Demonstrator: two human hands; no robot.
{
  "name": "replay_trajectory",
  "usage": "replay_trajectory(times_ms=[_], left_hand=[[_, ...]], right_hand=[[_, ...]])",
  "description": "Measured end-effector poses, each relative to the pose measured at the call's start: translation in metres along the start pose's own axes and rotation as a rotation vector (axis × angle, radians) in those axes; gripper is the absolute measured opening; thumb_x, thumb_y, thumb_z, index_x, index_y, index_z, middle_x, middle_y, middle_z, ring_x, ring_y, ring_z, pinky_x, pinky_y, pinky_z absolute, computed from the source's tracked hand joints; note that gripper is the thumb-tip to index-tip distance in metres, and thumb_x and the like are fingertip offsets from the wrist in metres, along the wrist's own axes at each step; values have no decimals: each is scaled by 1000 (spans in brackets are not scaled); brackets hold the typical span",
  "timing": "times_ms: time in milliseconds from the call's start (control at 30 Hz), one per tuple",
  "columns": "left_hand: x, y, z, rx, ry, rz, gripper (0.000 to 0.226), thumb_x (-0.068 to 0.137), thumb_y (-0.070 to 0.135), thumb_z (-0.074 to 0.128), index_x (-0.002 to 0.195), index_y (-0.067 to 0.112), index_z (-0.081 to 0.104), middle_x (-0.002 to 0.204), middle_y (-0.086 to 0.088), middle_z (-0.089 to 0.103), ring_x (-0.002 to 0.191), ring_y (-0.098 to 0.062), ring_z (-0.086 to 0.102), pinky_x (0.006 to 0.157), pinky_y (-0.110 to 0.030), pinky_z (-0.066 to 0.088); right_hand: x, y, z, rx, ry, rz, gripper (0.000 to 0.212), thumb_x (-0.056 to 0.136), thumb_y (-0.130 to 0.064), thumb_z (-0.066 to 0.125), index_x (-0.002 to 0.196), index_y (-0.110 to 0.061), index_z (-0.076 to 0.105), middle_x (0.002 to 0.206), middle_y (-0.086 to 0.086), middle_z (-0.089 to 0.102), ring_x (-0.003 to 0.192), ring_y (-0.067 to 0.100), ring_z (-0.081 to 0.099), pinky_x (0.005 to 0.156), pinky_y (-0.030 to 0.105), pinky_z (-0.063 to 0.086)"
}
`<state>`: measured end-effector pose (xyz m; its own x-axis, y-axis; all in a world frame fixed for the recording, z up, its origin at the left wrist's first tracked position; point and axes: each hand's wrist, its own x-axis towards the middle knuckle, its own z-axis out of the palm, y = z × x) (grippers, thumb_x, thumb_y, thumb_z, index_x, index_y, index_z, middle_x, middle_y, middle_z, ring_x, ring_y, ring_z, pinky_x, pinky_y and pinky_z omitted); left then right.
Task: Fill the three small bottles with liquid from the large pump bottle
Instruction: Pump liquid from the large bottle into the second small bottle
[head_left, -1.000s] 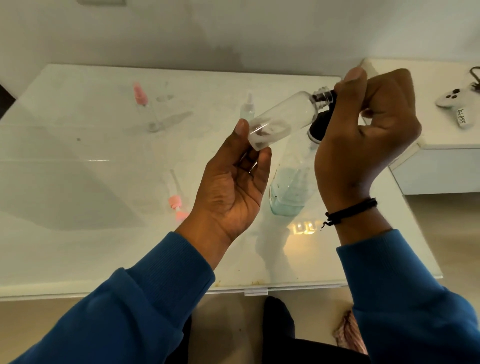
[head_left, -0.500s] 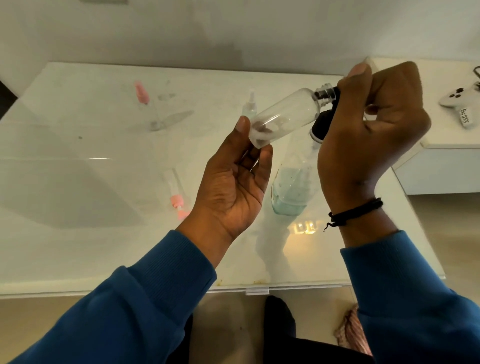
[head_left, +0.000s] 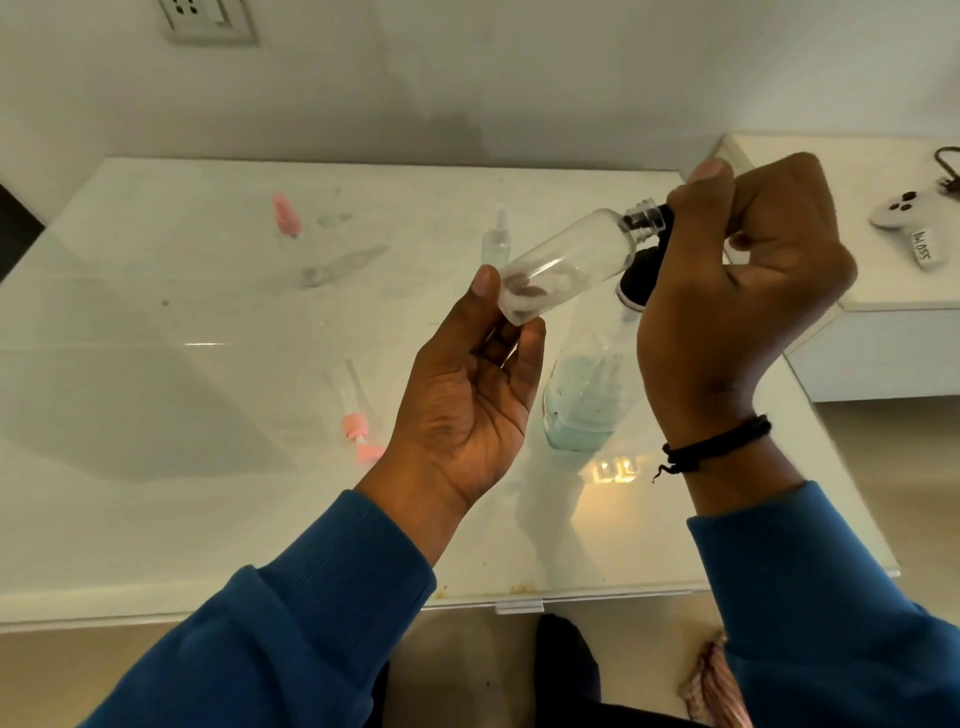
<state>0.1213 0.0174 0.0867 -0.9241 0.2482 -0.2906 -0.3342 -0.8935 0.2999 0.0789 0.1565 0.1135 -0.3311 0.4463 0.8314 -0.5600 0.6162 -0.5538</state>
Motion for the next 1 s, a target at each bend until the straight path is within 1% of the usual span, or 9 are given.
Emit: replay_trajectory(times_ms=[67, 167, 233, 367, 433, 533, 700, 833, 1000], left_hand=[[1, 0, 0, 2, -4, 3, 63, 72, 25, 77, 130, 5, 63, 107, -11, 71, 81, -16, 68, 59, -20, 58], [0, 1, -1, -17, -2, -2, 61, 74, 24, 76, 131, 5, 62, 106, -11, 71, 80, -16, 69, 59, -21, 58], [0, 1, -1, -15, 1, -2, 63, 72, 24, 76, 131, 5, 62, 103, -11, 72, 79, -16, 70, 58, -21, 58], [1, 2, 0, -2, -13, -1, 60, 71, 24, 77, 126, 5, 64, 102, -11, 71, 79, -16, 69, 58, -20, 57], [1, 2, -1, -4, -11, 1, 59, 73, 24, 76, 127, 6, 64, 101, -10, 72, 78, -15, 69, 58, -20, 57], [0, 1, -1, -5, -6, 0, 70, 69, 24, 79, 134, 4, 61, 105, -9, 71, 80, -14, 68, 59, -20, 57], [2, 1, 0, 7, -11, 14, 75, 66, 24, 81, 135, 4, 60, 110, -10, 69, 83, -15, 67, 59, -20, 57], [1, 1, -1, -10, -11, 2, 70, 71, 24, 78, 135, 4, 60, 106, -10, 71, 81, -14, 68, 59, -20, 57], [1, 2, 0, 6, -11, 11, 68, 65, 24, 81, 128, 4, 64, 105, -10, 70, 81, -15, 66, 58, -20, 57]], right_hand=[[2, -2, 1, -1, 12, -10, 37, 95, -4, 60, 58, 1, 54, 59, 17, 50, 60, 19, 43, 60, 23, 32], [-3, -4, 1, 20, -12, 1, 37, 95, 0, 59, 59, 0, 54, 59, 16, 49, 65, 1, 38, 64, 11, 30], [-4, -4, 0, 8, -18, 7, 36, 95, 0, 59, 60, 0, 55, 59, 16, 49, 65, -1, 37, 65, 10, 31], [5, -3, 2, -10, 9, 11, 35, 93, -5, 60, 59, 2, 54, 59, 17, 52, 56, 26, 49, 55, 37, 41], [3, -4, 4, -3, 11, 19, 34, 94, -4, 60, 60, 1, 54, 59, 16, 52, 56, 25, 48, 53, 33, 40], [-5, -1, 1, -4, -6, 31, 36, 95, 0, 60, 60, 1, 54, 60, 16, 48, 60, 12, 39, 60, 16, 33], [4, 0, 1, -15, 7, 0, 36, 94, -4, 60, 59, 3, 55, 60, 17, 51, 57, 25, 46, 57, 31, 37], [-4, -2, 1, 6, -9, 20, 36, 95, -2, 60, 59, 1, 54, 59, 17, 49, 64, 3, 38, 63, 13, 32], [3, 0, 1, 4, -1, 17, 37, 94, -3, 61, 58, 2, 55, 60, 11, 50, 60, 19, 44, 59, 24, 34]])
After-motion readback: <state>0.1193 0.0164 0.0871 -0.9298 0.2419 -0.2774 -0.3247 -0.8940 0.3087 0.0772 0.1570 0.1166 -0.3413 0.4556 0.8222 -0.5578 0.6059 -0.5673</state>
